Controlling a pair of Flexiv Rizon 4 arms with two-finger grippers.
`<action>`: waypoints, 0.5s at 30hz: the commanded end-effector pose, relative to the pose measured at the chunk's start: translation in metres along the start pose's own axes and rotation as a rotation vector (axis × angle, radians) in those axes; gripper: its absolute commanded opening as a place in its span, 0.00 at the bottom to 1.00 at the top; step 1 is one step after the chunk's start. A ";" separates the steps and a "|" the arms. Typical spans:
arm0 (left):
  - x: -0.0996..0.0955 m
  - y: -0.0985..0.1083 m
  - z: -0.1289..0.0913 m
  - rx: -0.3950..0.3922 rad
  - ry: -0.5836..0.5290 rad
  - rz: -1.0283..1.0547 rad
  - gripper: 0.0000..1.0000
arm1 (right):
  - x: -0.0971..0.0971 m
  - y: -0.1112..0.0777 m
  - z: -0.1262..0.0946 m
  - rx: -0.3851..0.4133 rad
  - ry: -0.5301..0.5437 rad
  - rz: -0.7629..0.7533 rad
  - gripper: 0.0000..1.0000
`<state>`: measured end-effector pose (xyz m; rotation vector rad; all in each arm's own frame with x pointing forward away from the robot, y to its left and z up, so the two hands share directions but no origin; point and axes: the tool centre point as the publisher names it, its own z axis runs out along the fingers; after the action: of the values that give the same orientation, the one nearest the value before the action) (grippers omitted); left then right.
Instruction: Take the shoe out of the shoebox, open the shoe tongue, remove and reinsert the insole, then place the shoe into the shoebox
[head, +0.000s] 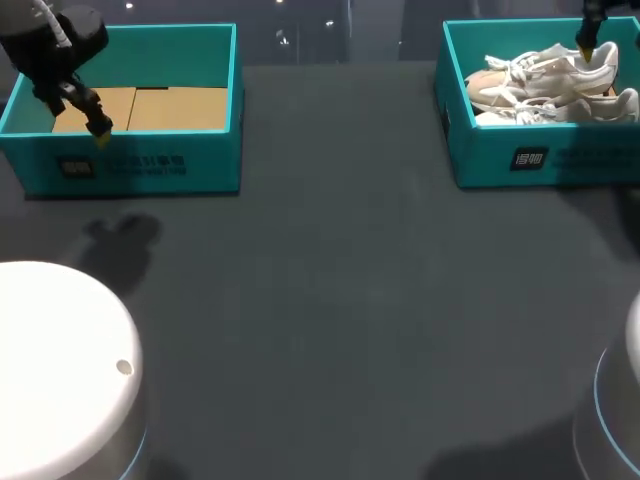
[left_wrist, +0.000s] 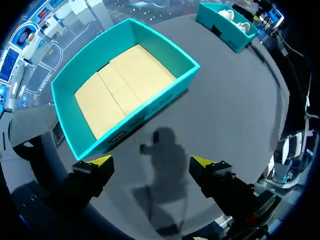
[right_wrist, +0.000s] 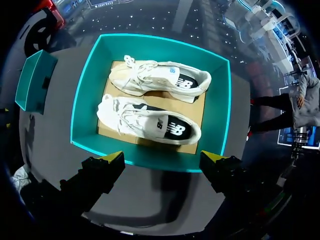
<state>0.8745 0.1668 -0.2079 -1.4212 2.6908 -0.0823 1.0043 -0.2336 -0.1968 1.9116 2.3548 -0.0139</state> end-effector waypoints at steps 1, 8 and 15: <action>-0.019 -0.001 0.002 -0.152 0.036 -0.702 1.00 | -0.002 -0.016 0.004 -0.021 0.018 -0.002 1.00; -0.045 0.011 0.005 -0.145 0.053 -0.872 1.00 | 0.005 -0.025 0.013 -0.001 0.057 -0.017 1.00; -0.061 0.016 0.000 -0.098 0.065 -0.965 1.00 | 0.008 -0.029 0.013 0.001 0.061 -0.025 1.00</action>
<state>0.8920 0.2231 -0.2093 -2.1315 2.2901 -0.0337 0.9779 -0.2330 -0.2128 1.9108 2.4212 0.0390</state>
